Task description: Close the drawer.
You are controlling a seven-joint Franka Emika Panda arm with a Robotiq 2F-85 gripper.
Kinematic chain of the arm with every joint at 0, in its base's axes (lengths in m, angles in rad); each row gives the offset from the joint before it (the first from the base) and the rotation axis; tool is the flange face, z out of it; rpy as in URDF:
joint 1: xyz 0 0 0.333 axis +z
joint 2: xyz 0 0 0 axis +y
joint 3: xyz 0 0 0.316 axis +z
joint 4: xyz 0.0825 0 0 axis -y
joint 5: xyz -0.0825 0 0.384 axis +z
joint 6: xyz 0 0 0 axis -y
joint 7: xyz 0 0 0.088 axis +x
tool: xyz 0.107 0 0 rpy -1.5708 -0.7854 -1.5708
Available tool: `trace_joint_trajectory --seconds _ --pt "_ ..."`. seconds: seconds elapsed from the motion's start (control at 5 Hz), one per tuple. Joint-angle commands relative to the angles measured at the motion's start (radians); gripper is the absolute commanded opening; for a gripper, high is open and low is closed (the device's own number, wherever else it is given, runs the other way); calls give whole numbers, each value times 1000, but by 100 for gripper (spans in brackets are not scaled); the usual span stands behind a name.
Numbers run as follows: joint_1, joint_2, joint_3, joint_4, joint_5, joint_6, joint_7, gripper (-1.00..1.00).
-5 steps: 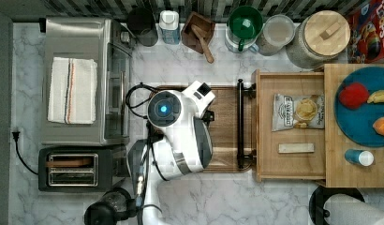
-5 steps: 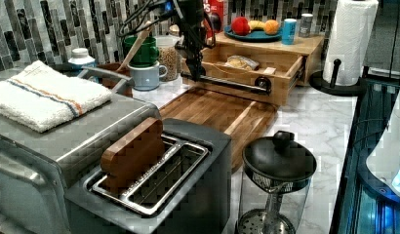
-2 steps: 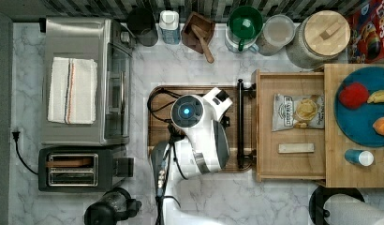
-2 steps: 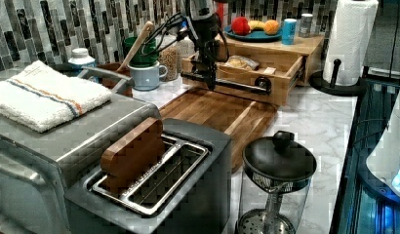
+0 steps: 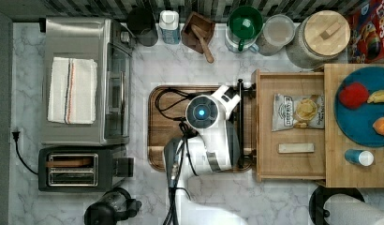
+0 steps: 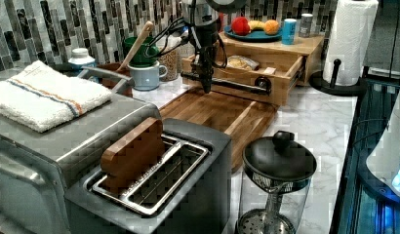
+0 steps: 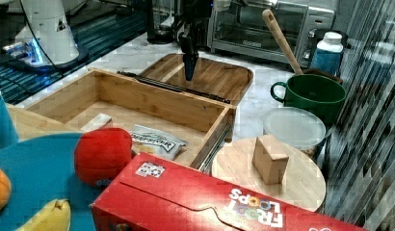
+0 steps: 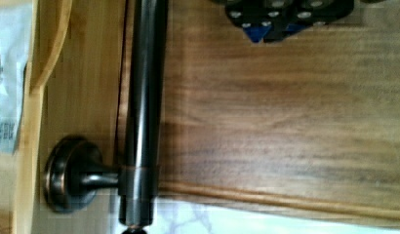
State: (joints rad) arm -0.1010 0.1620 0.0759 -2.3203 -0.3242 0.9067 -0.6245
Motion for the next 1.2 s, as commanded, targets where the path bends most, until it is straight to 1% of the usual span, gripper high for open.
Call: trace_joint_trajectory --seconds 0.2,0.4,0.6,0.8,1.0,1.2 --pt "-62 22 -12 9 3 35 -218 -100" --pt "-94 47 -18 19 23 56 -286 -100" --pt "-114 82 -26 34 70 71 -354 -100" --pt "-138 79 -24 32 61 64 -346 -100" --pt "-201 44 -6 39 45 22 -367 -100" --pt "-190 -10 -66 48 18 -23 -367 -100"
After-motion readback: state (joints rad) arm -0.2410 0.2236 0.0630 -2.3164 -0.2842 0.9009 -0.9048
